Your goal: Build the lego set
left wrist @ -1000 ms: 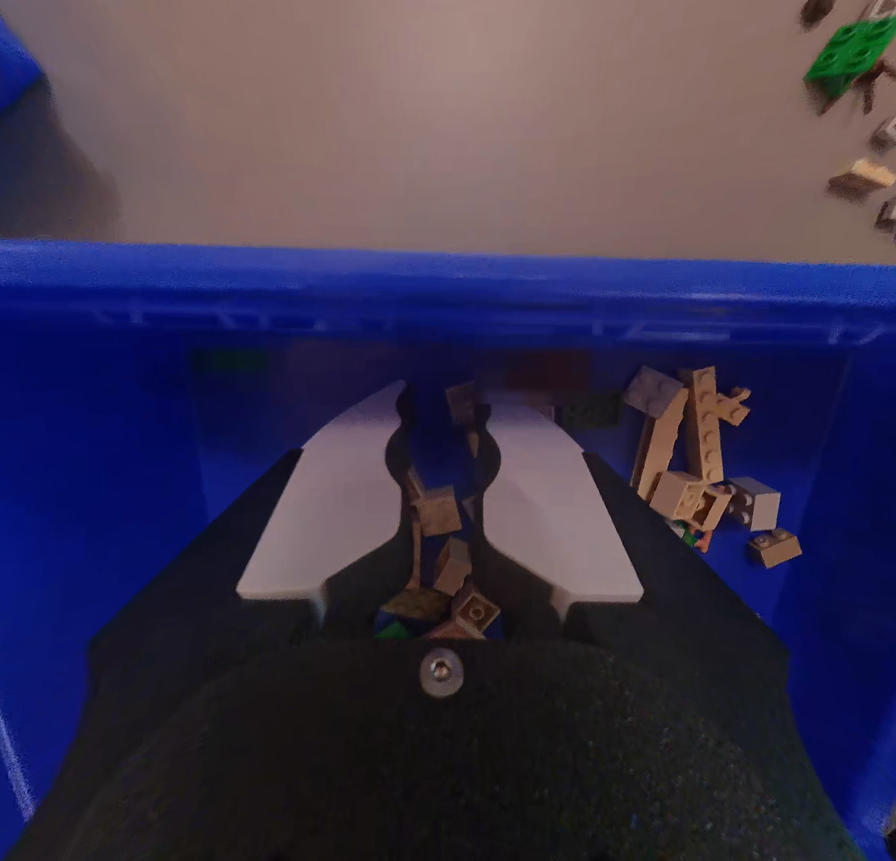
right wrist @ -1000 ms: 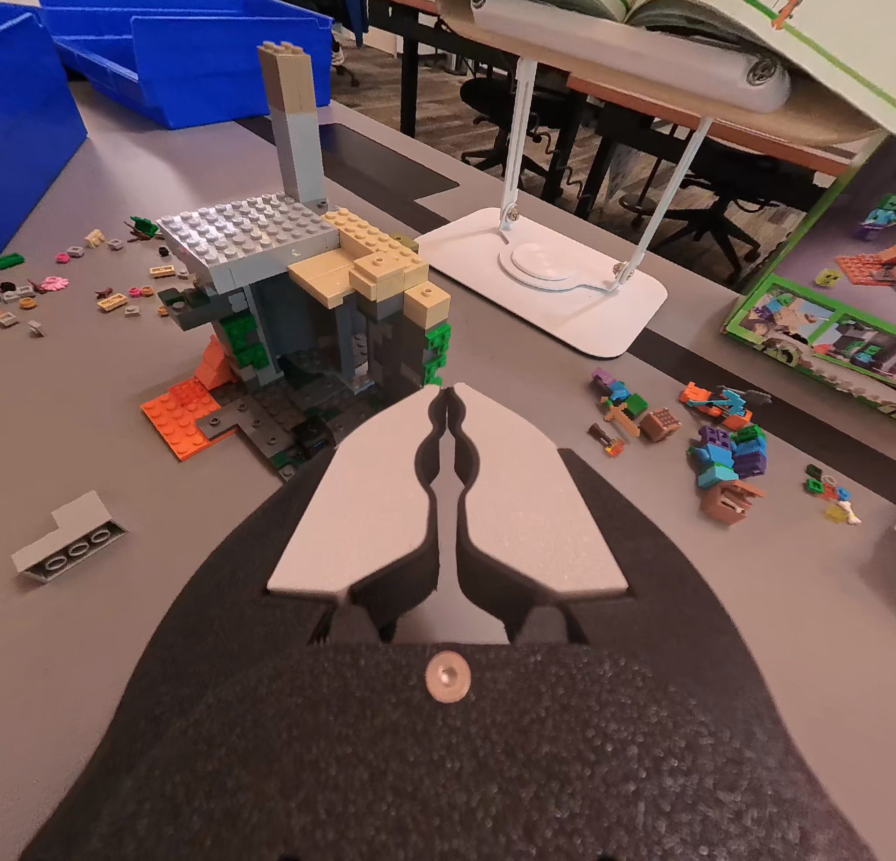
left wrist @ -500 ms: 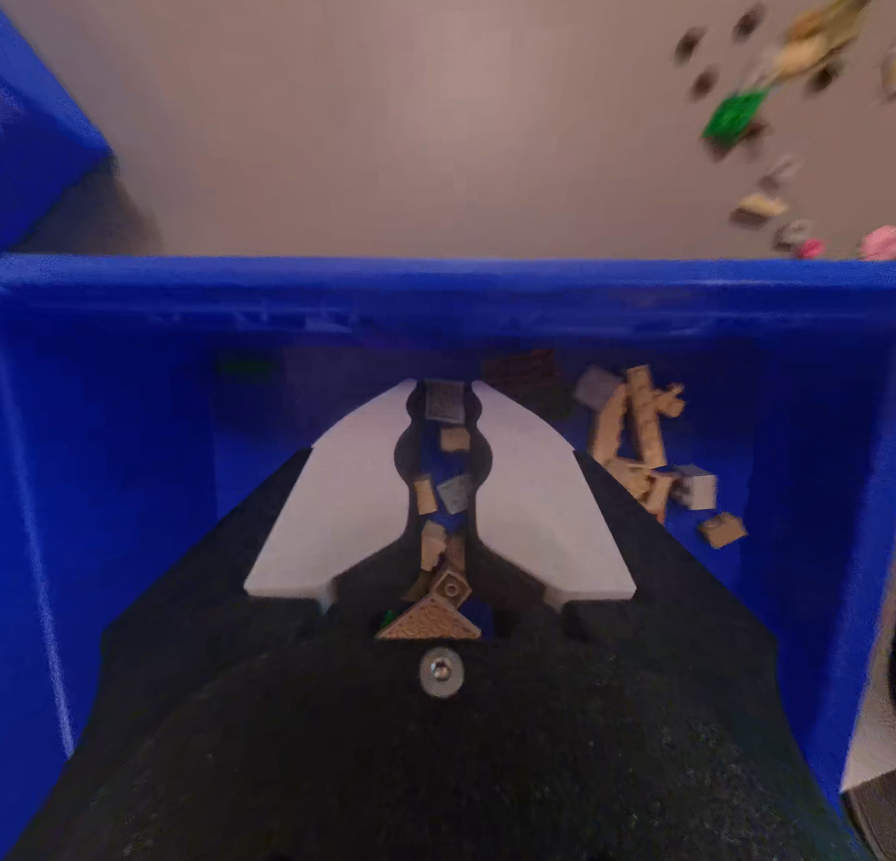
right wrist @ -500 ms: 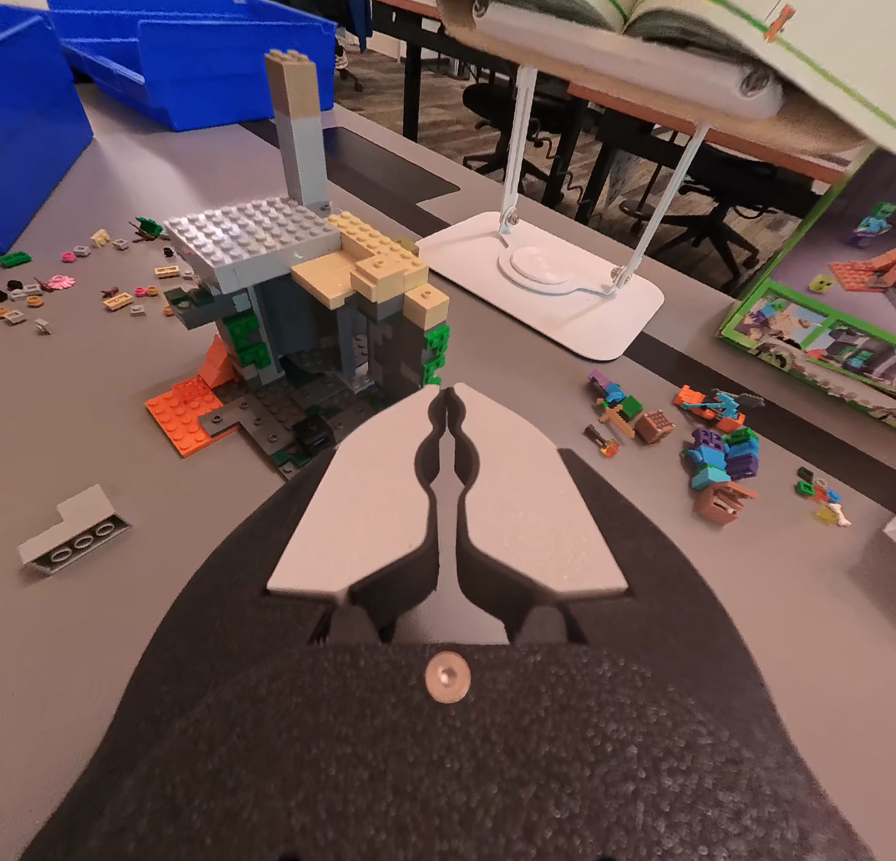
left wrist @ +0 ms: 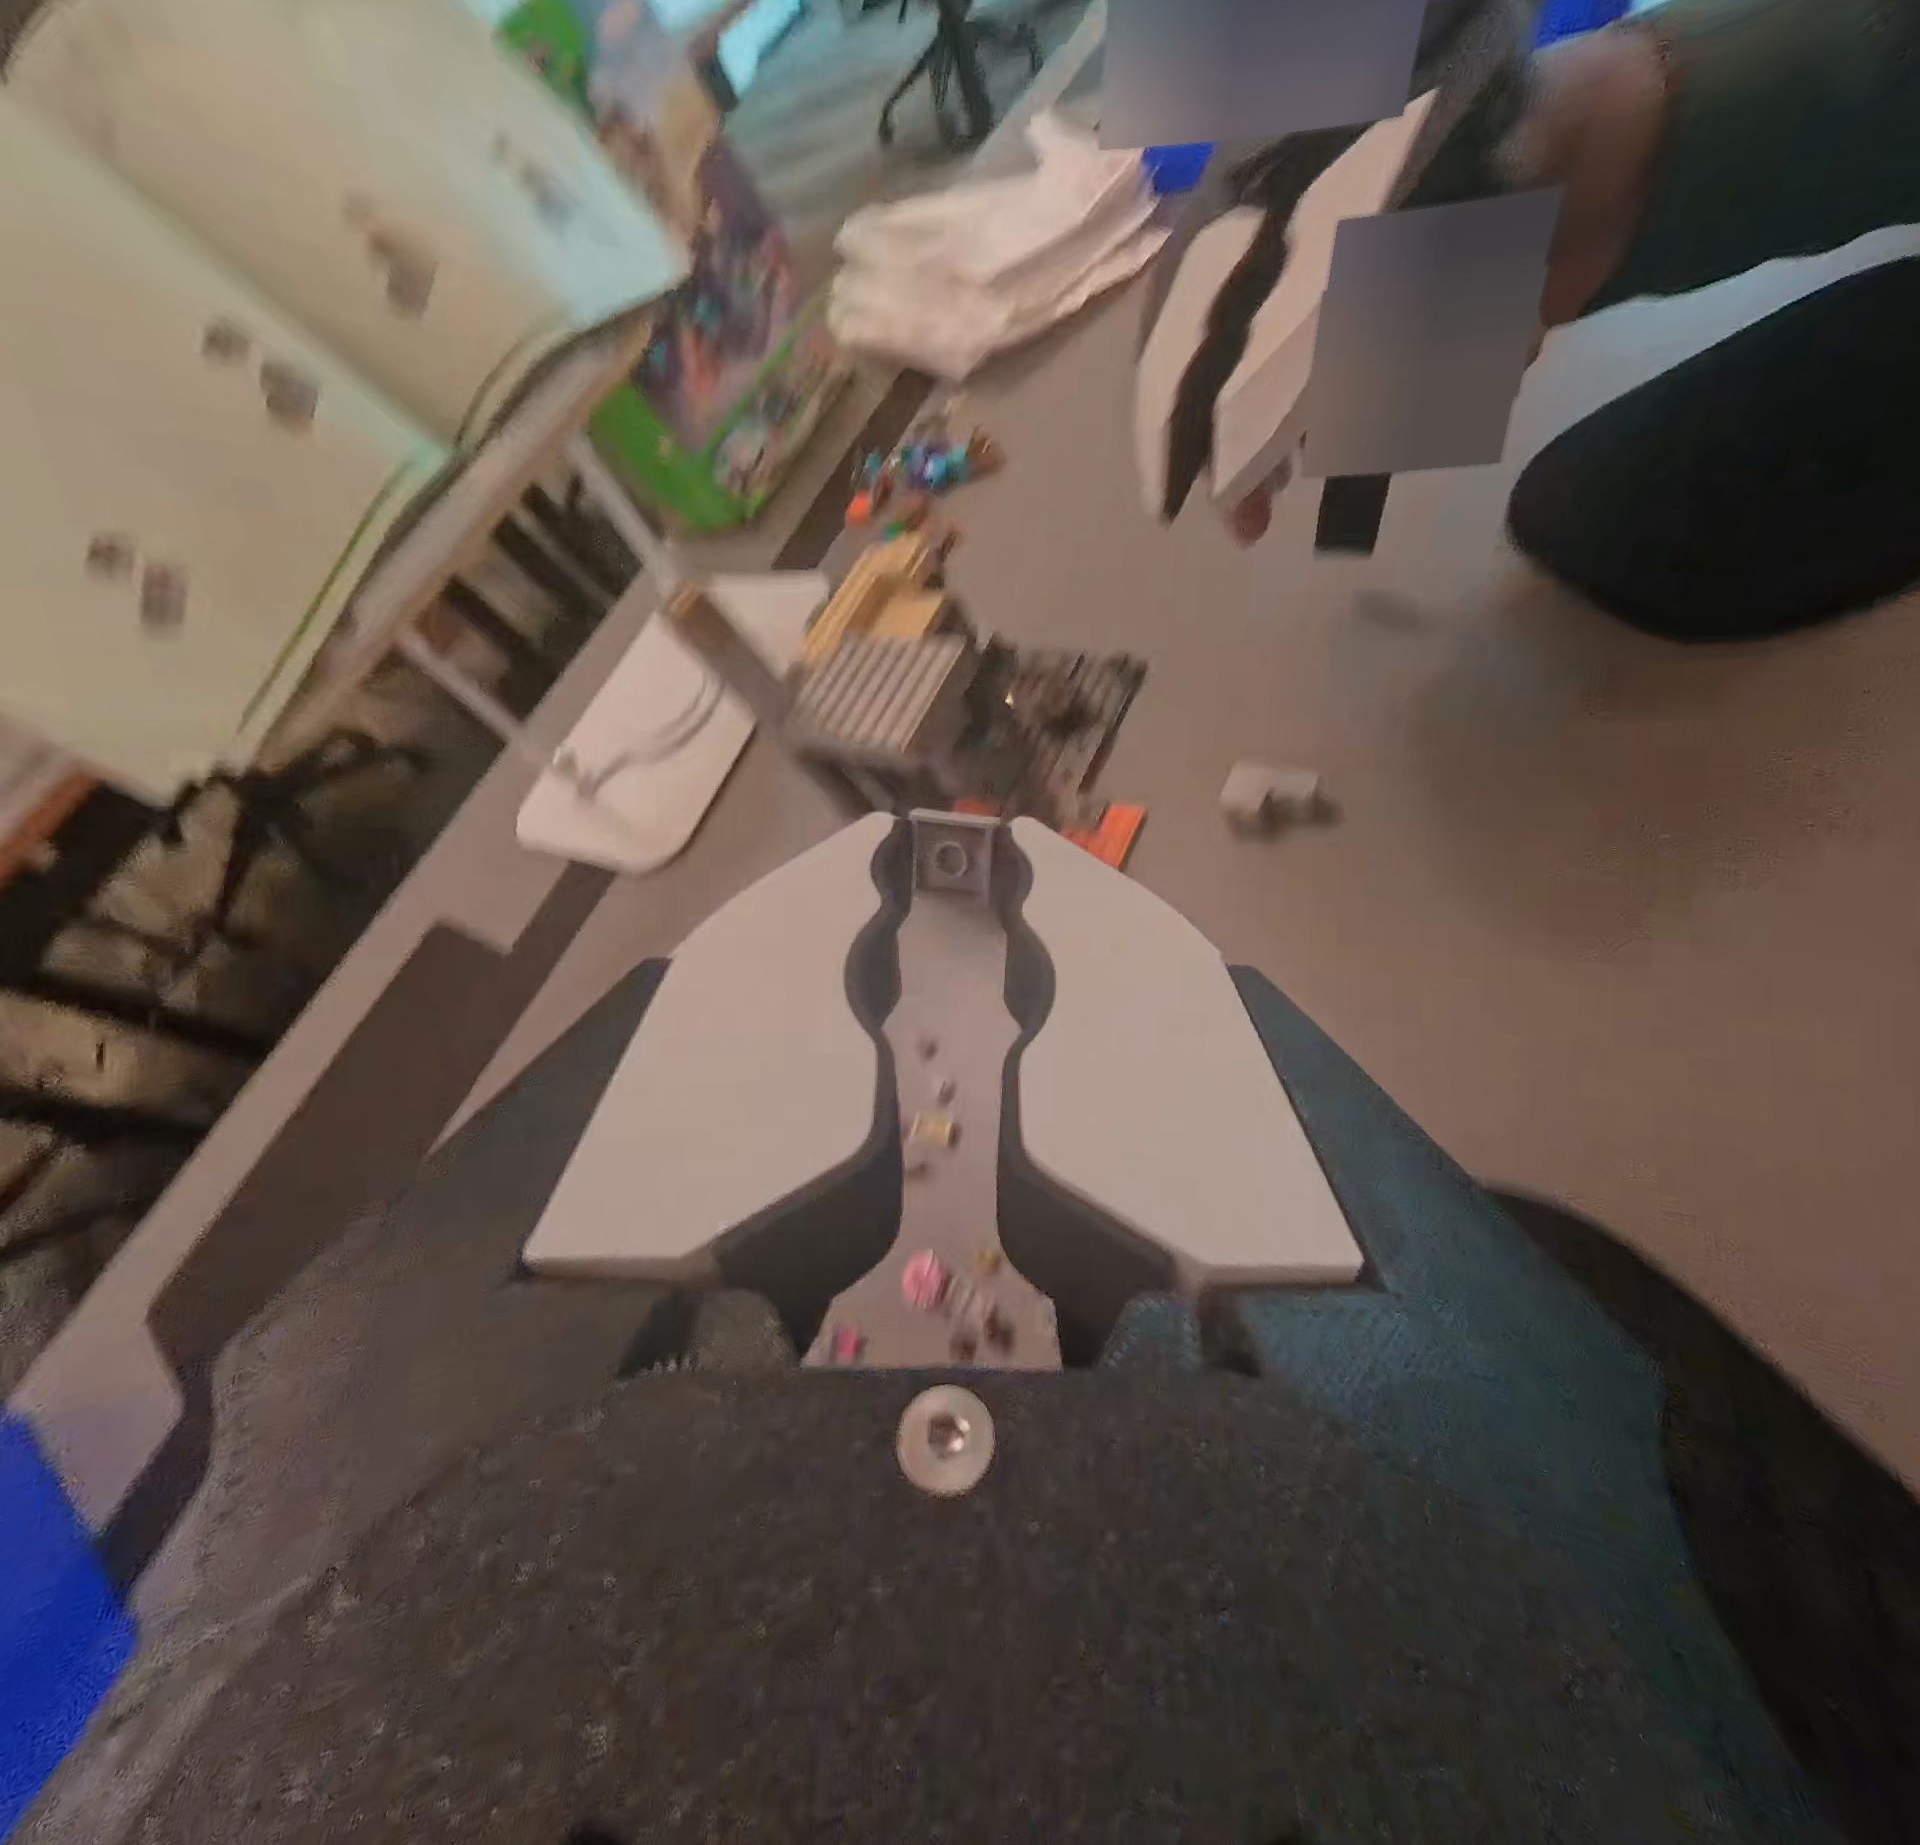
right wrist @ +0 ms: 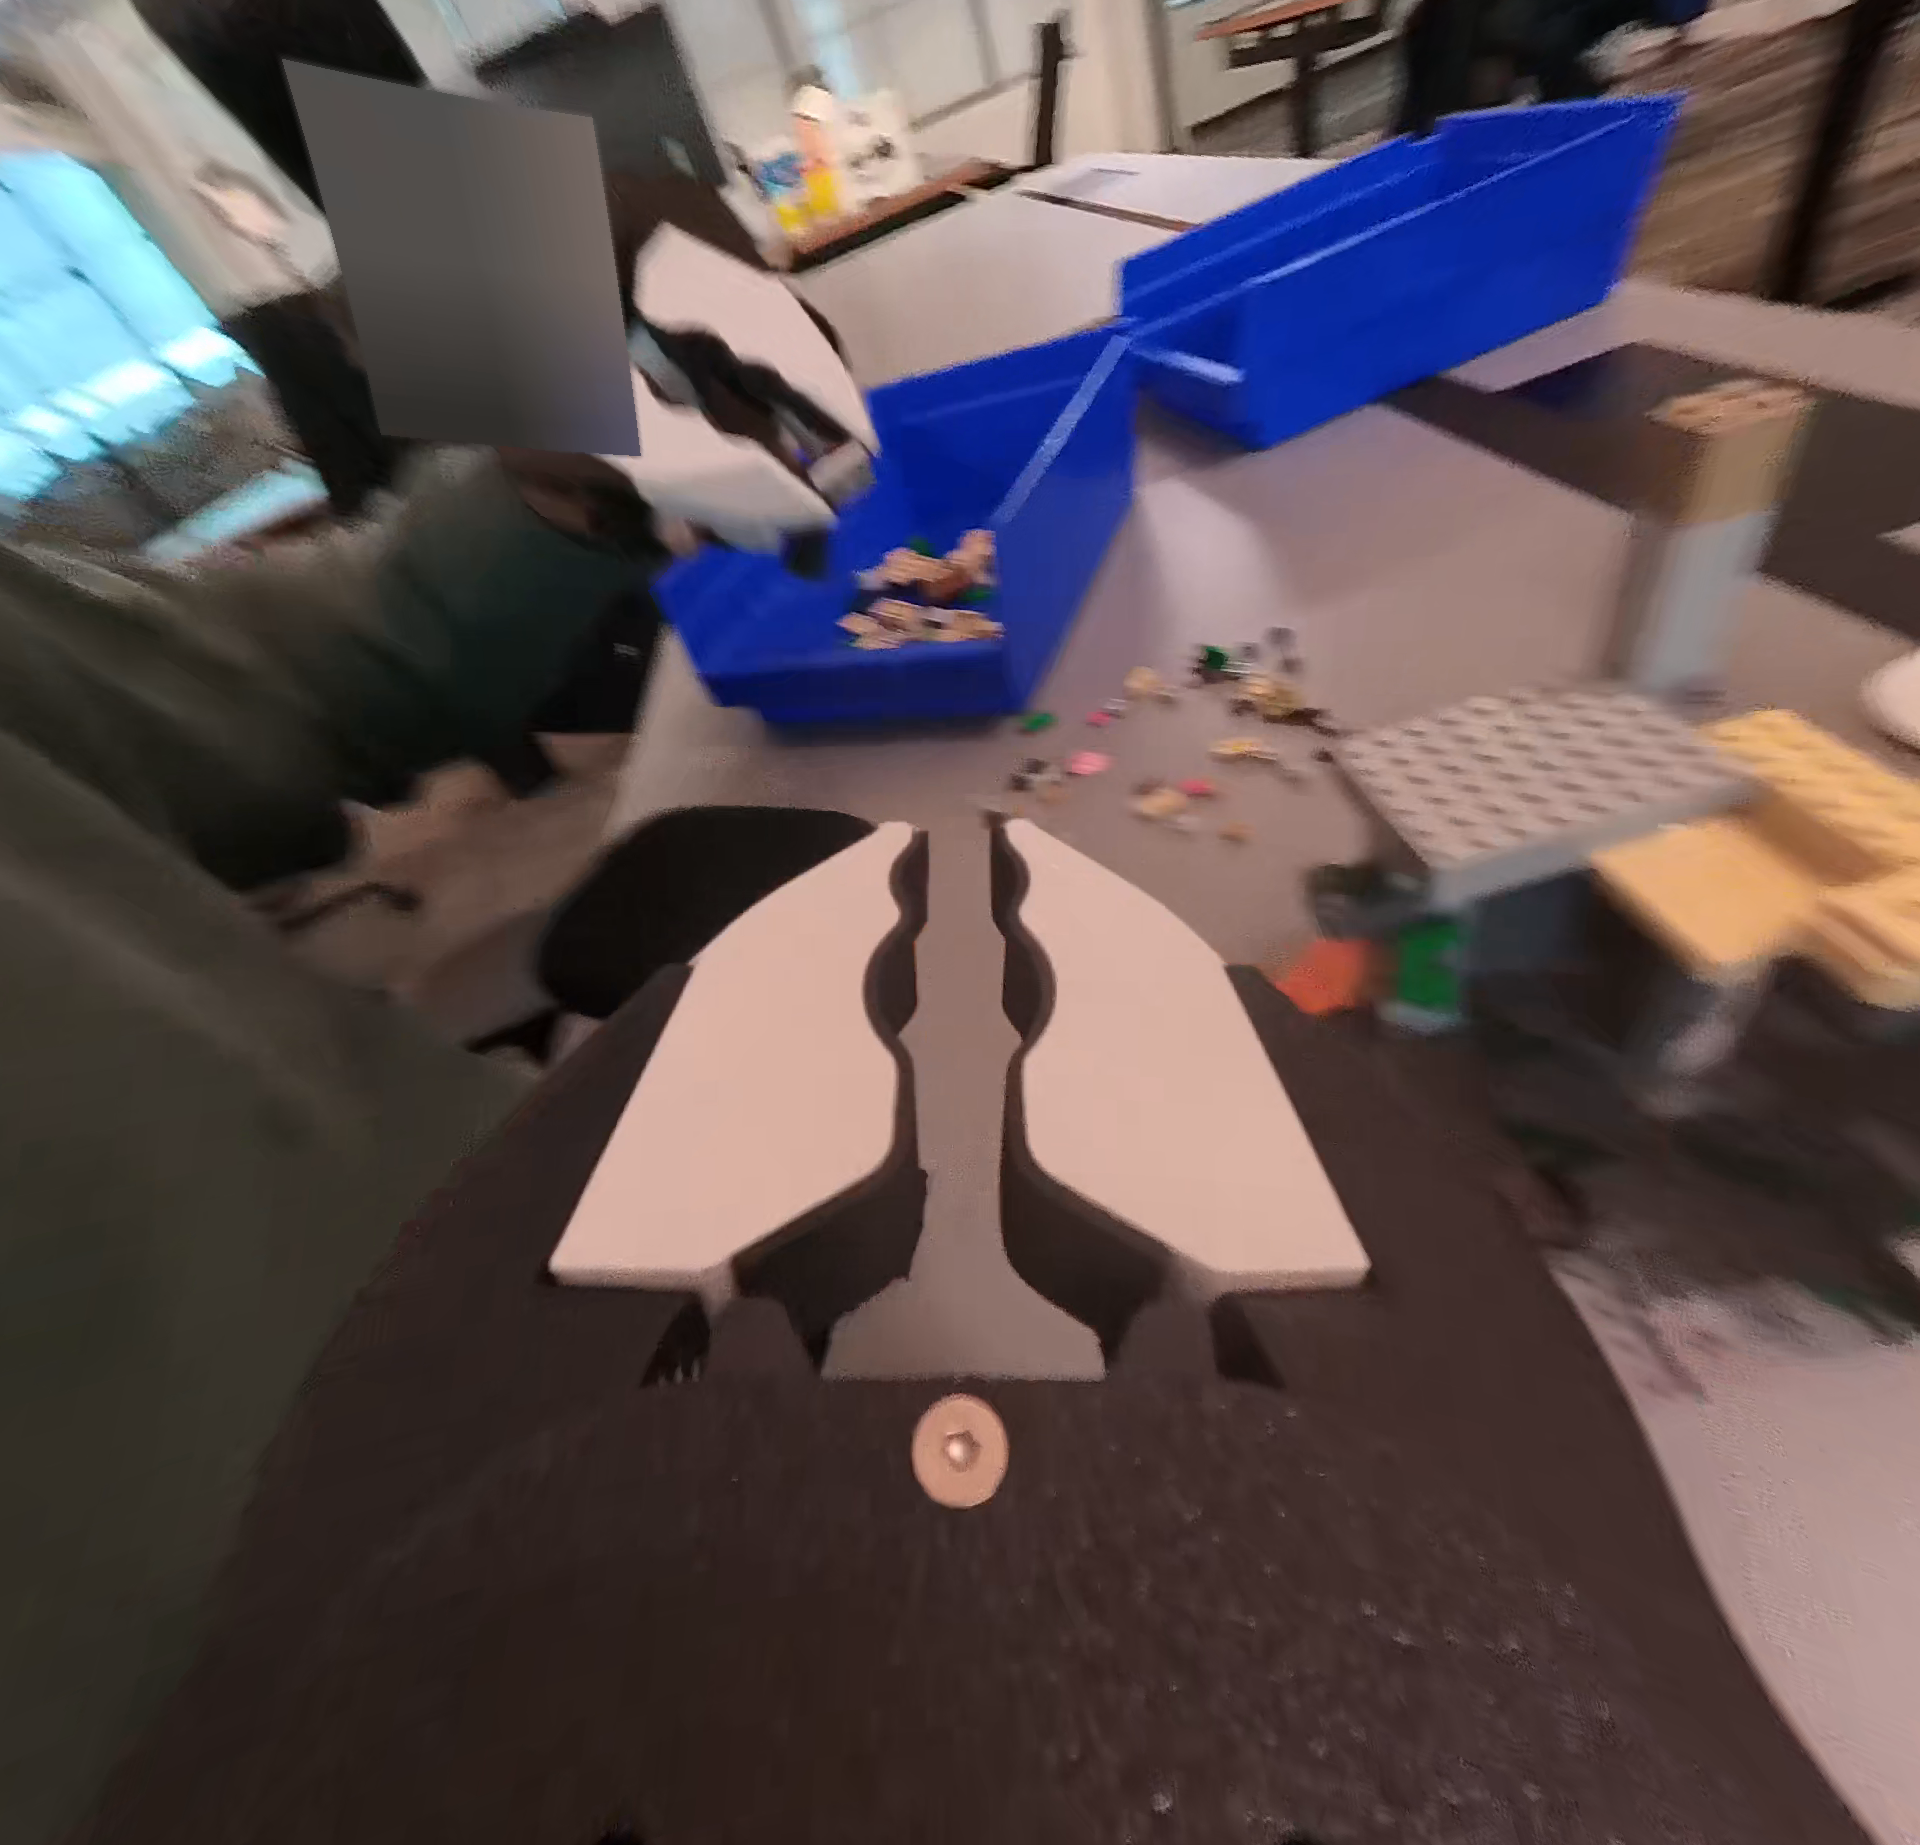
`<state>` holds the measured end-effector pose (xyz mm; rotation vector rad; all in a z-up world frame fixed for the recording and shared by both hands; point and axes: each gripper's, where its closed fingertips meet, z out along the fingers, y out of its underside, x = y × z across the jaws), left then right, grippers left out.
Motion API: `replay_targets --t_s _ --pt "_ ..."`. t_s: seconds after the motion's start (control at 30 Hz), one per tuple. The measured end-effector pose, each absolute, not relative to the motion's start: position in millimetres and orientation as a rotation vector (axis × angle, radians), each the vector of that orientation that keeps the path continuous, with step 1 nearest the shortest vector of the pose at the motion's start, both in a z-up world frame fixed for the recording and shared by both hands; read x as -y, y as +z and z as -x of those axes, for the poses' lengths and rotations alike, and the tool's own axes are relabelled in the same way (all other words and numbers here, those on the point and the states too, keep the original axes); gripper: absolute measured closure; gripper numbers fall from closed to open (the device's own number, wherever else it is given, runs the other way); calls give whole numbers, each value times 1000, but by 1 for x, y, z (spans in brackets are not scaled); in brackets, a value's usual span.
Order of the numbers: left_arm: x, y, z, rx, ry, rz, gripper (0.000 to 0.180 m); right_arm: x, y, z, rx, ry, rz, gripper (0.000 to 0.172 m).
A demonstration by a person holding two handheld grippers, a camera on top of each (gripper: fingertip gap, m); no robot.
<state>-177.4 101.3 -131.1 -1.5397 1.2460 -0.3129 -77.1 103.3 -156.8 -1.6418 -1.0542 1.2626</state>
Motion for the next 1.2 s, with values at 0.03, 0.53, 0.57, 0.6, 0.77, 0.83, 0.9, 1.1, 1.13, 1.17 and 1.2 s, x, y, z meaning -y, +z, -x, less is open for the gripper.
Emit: replay_targets --t_s 0.03,0.53,0.57,0.6,0.77,0.83,0.9,1.1,1.13,1.17,1.2 --pt "-94 -131 160 -1264 -319 1480 165 -94 -151 83 1042 1363 1646 158" --pt "-43 -132 46 -1275 -443 1088 166 -38 -132 70 672 2133 1597 154" --pt "-42 -133 45 -1280 -446 1085 166 -37 -132 68 665 2144 1595 154" --pt "-42 -133 44 -1284 -443 1078 166 -36 -133 67 658 2152 1595 154" --pt "-47 -145 46 -1275 -500 1157 155 -38 -144 61 761 2025 1680 156" --pt "-53 -154 52 -1262 -527 1228 152 -45 -165 51 965 1731 1818 156" --pt "-62 -167 60 -1240 -545 1315 153 -64 -203 31 1239 1233 1973 156" --pt "-82 -209 72 -1200 -588 1523 154 -109 -281 -32 1844 178 2055 156" --pt "-83 -213 74 -1208 -576 1545 154 -111 -288 -35 1897 127 2050 156" --pt "-84 -215 76 -1215 -567 1560 154 -112 -293 -36 1938 98 2041 155" --pt "-85 -218 78 -1217 -558 1574 156 -114 -297 -36 1965 77 2037 155"
